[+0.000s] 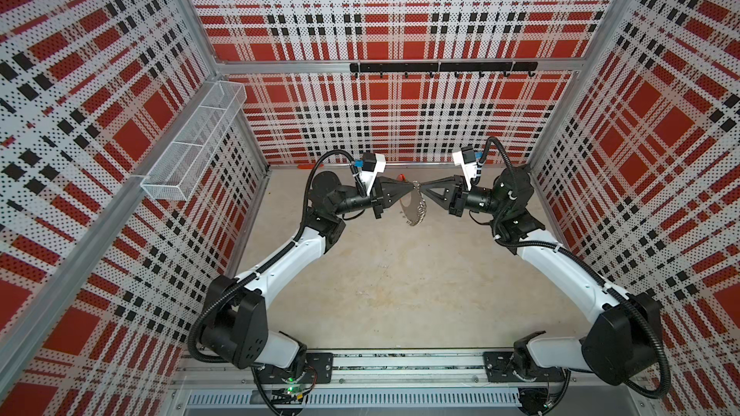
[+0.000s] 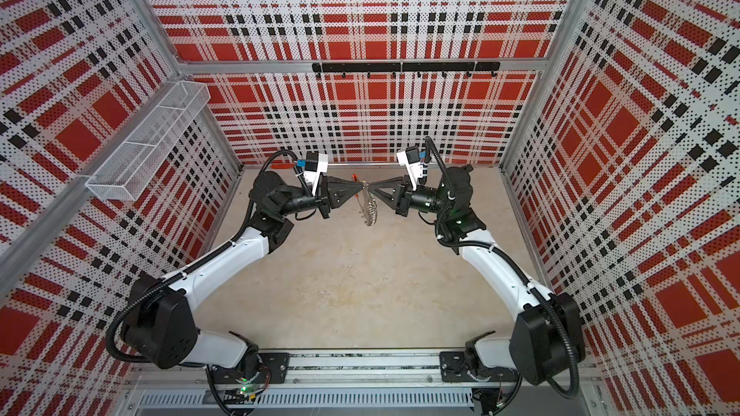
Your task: Put the keys on the keyring
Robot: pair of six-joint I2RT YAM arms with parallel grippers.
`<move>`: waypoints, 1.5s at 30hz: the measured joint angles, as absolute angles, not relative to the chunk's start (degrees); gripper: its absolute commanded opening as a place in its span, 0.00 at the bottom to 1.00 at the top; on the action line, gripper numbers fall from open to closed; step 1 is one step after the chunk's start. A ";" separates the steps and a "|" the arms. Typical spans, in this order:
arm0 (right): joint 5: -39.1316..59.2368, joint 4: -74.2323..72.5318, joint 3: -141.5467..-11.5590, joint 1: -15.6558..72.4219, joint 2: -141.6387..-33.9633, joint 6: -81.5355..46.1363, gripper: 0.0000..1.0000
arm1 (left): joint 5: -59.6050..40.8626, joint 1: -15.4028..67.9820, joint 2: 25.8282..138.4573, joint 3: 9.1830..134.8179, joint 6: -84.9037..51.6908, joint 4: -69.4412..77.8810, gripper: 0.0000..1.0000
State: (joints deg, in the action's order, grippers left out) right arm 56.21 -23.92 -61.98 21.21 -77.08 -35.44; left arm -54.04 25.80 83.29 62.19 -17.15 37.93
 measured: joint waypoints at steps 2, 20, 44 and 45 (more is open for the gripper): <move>56.34 -23.38 -62.00 21.21 -77.08 -34.87 0.00 | -54.06 25.80 83.29 61.56 -17.15 39.31 0.00; 58.85 -17.28 -66.67 22.37 -81.62 -38.02 0.46 | -53.80 26.50 84.90 57.01 -21.89 58.70 0.00; 50.41 -2.85 -69.60 24.47 -72.18 -21.26 0.31 | -54.41 27.86 88.12 56.40 -31.92 67.70 0.00; 50.46 -2.94 -69.60 24.53 -72.40 -21.28 0.28 | -54.41 27.86 88.14 56.40 -32.18 67.83 0.00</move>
